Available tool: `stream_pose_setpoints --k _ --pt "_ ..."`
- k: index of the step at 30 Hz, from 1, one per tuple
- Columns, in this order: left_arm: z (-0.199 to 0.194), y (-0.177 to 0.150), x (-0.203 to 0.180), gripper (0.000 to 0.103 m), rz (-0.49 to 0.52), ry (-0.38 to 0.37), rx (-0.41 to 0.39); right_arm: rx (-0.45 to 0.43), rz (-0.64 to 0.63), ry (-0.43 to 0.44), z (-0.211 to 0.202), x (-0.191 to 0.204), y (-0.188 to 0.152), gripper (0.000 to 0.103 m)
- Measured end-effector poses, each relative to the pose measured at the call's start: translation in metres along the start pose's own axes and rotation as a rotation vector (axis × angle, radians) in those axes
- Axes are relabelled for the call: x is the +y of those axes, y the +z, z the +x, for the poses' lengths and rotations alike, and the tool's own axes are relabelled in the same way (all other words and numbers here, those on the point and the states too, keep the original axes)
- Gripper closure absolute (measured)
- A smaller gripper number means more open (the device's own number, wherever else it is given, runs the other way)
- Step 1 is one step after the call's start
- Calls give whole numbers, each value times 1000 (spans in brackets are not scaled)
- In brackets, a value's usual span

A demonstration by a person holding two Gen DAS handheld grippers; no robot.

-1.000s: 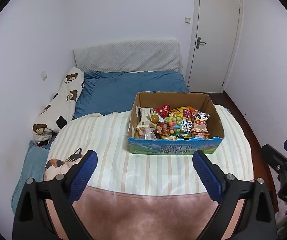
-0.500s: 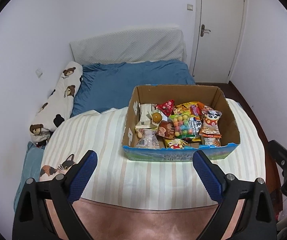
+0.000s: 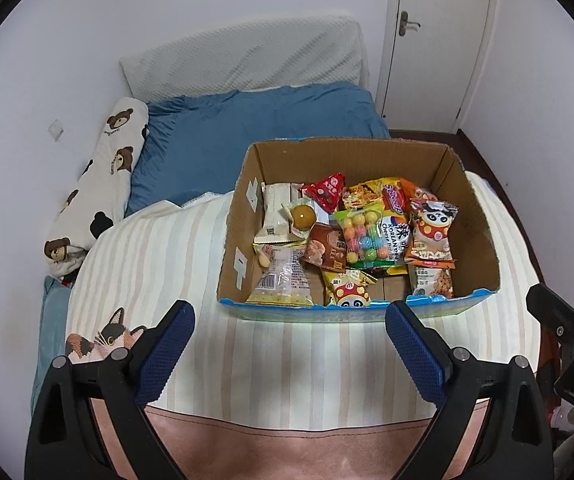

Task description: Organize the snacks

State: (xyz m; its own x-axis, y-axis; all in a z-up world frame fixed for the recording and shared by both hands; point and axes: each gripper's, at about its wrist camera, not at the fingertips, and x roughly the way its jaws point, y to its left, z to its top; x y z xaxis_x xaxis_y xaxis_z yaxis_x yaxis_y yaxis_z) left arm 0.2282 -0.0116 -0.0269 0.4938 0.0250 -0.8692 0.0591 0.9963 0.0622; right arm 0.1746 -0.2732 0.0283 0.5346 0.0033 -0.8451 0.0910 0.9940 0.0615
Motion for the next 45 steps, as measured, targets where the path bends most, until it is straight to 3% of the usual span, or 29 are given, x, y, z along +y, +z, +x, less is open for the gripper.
stream_pose_setpoints --k 11,45 --pt "21 4 -3 5 -1 -10 52 50 -11 -5 16 1 3 0" --pt "10 7 0 5 -16 -29 40 52 1 -1 8 -1 -1 0"
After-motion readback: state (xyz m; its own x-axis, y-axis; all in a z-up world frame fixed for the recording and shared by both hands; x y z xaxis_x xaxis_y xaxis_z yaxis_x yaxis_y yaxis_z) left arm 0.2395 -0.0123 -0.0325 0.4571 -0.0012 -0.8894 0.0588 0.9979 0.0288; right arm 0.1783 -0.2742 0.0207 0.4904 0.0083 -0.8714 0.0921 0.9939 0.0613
